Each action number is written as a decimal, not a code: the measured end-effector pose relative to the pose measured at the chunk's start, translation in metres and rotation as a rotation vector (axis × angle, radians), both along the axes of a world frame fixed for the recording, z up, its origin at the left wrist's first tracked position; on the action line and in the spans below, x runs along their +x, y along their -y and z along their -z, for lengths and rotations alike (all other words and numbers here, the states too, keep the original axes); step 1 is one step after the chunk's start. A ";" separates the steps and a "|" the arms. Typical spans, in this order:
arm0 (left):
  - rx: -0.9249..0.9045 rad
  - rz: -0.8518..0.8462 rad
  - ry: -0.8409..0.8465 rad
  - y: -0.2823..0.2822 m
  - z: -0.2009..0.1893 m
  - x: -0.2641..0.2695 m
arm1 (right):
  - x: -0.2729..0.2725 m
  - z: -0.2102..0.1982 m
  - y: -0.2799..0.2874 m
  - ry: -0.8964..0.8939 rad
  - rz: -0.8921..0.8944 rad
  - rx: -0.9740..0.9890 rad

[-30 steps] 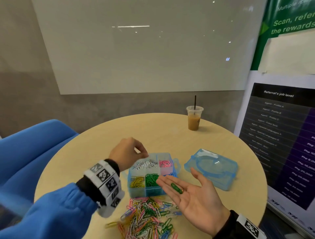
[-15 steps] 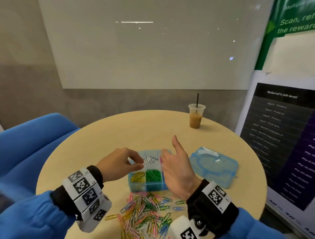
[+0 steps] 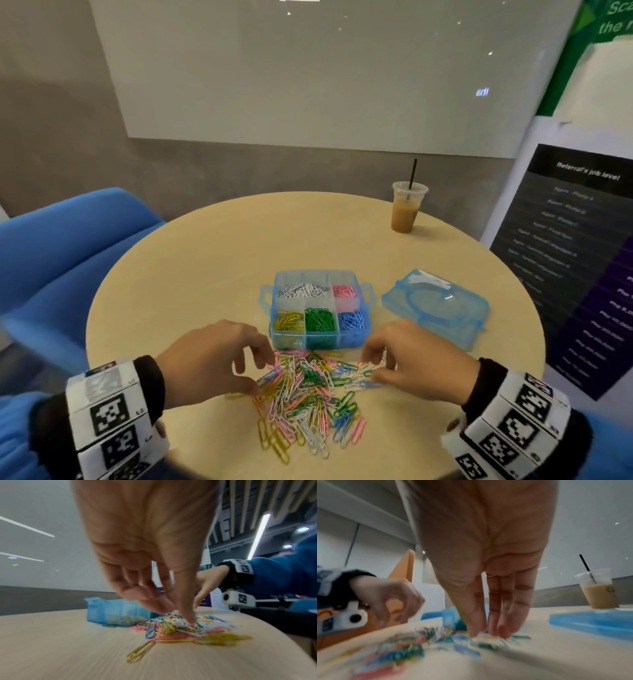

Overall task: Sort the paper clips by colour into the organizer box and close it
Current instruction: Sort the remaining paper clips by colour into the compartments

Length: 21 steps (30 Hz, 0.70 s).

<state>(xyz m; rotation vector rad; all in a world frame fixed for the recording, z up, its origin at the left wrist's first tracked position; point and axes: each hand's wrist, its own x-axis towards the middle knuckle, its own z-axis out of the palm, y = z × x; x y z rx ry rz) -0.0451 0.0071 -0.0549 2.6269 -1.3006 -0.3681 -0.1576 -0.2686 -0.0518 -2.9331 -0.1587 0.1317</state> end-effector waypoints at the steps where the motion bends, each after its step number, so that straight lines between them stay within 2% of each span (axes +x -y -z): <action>1: 0.002 0.061 -0.023 0.002 0.000 -0.004 | 0.002 0.004 0.003 -0.001 0.007 -0.019; 5: 0.039 0.227 -0.128 0.009 -0.001 -0.017 | 0.009 0.015 0.008 -0.037 0.021 -0.002; 12: -0.012 0.135 0.079 0.031 -0.002 -0.021 | 0.016 0.020 0.005 -0.066 -0.004 0.046; 17: -0.031 0.110 0.105 0.057 0.002 -0.020 | 0.019 0.024 0.008 -0.175 0.003 0.108; 21: 0.068 0.130 0.198 0.072 0.008 -0.022 | 0.016 0.021 0.004 -0.092 -0.040 0.058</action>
